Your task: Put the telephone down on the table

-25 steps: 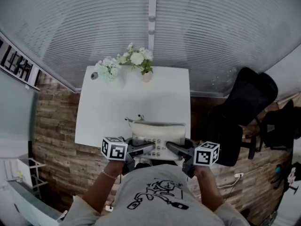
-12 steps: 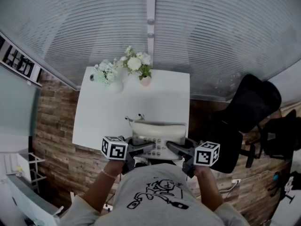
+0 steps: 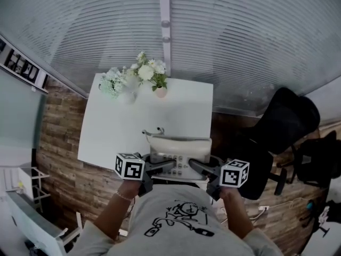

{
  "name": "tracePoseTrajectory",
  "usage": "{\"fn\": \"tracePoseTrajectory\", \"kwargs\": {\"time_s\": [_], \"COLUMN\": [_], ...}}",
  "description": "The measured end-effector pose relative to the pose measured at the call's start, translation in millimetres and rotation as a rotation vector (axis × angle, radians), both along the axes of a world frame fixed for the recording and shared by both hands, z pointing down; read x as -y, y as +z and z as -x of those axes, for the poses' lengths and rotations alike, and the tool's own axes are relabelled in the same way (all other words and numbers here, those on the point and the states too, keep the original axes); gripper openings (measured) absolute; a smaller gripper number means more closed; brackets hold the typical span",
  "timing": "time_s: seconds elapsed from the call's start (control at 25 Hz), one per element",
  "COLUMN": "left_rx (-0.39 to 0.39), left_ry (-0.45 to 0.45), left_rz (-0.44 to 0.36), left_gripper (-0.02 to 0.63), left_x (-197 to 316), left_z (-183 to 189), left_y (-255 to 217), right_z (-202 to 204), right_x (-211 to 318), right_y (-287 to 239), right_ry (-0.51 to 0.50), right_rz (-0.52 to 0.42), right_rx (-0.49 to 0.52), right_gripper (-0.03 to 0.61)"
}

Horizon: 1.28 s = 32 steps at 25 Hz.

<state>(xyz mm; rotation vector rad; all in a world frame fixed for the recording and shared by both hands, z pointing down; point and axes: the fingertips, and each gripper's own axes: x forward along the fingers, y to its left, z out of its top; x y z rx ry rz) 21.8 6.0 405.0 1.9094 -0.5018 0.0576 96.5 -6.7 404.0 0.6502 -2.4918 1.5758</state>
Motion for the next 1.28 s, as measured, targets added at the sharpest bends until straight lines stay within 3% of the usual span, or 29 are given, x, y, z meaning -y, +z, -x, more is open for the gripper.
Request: {"fn": "tracePoseTrajectory", "kwargs": {"time_s": [1.28], "left_rx": [0.005], "left_ry": [0.07], "left_rz": [0.057], "left_gripper": [0.253], "left_x": [6.8], "left_z": [14.8], "left_y": [29.0], "right_z": [14.6], "right_x": [2.1], "right_y": [28.4], "right_ry": [0.061], "right_rz": [0.064], "right_rx": [-0.016], "right_gripper": [0.287]}}
